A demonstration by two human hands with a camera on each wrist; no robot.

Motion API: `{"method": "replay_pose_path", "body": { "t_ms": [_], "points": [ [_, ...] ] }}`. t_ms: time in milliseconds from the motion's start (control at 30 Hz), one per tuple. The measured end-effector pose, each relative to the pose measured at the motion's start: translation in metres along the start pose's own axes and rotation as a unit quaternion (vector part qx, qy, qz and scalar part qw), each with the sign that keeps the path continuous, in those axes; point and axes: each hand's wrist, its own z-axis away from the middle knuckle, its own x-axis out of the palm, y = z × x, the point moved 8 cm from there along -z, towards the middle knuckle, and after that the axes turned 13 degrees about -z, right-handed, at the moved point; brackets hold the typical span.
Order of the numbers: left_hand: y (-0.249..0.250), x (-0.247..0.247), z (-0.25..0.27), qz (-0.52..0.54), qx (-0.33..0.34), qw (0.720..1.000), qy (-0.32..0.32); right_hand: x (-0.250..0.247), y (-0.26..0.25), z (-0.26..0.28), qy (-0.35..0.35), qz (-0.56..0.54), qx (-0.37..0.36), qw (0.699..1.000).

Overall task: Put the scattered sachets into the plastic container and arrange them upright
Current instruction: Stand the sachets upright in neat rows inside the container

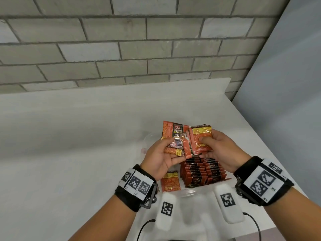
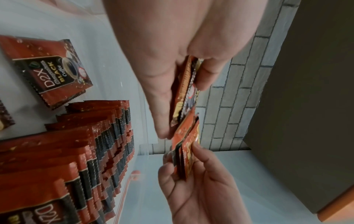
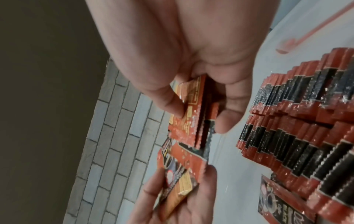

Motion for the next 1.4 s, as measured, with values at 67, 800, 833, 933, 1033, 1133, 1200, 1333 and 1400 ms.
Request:
{"method": "replay_pose_path", "body": {
  "t_ms": [67,800,833,933,1033,1133,1200,1333,1400],
  "points": [
    [0.000,0.000,0.000,-0.041,0.011,0.999,-0.003,-0.002,0.001,-0.001,0.007,-0.056,0.006,0.998],
    [0.004,0.013,0.006,-0.141,0.006,0.989,-0.045,-0.002,0.000,-0.003,-0.001,-0.117,0.024,0.993],
    [0.005,0.013,0.006,-0.124,-0.002,0.991,-0.050,-0.004,-0.002,-0.003,0.000,-0.109,0.021,0.994],
    [0.010,0.012,0.005,-0.105,-0.001,0.993,-0.057,-0.005,-0.011,0.001,-0.009,-0.090,0.011,0.996],
    [0.016,0.016,0.006,-0.130,0.020,0.988,-0.075,-0.001,-0.015,0.006,-0.024,-0.081,0.007,0.996],
    [0.018,0.028,0.008,-0.204,0.040,0.974,-0.091,0.010,-0.011,0.010,-0.057,-0.089,0.024,0.994],
    [0.022,0.032,0.007,-0.233,0.055,0.968,-0.083,0.016,-0.010,0.012,-0.069,-0.100,0.031,0.992],
    [0.024,0.029,0.008,-0.156,0.061,0.982,-0.085,0.020,-0.016,0.013,-0.077,-0.209,0.029,0.974],
    [0.018,0.034,0.011,-0.111,0.047,0.986,-0.117,0.031,-0.017,0.017,-0.106,-0.218,0.028,0.970]
  ]
}}
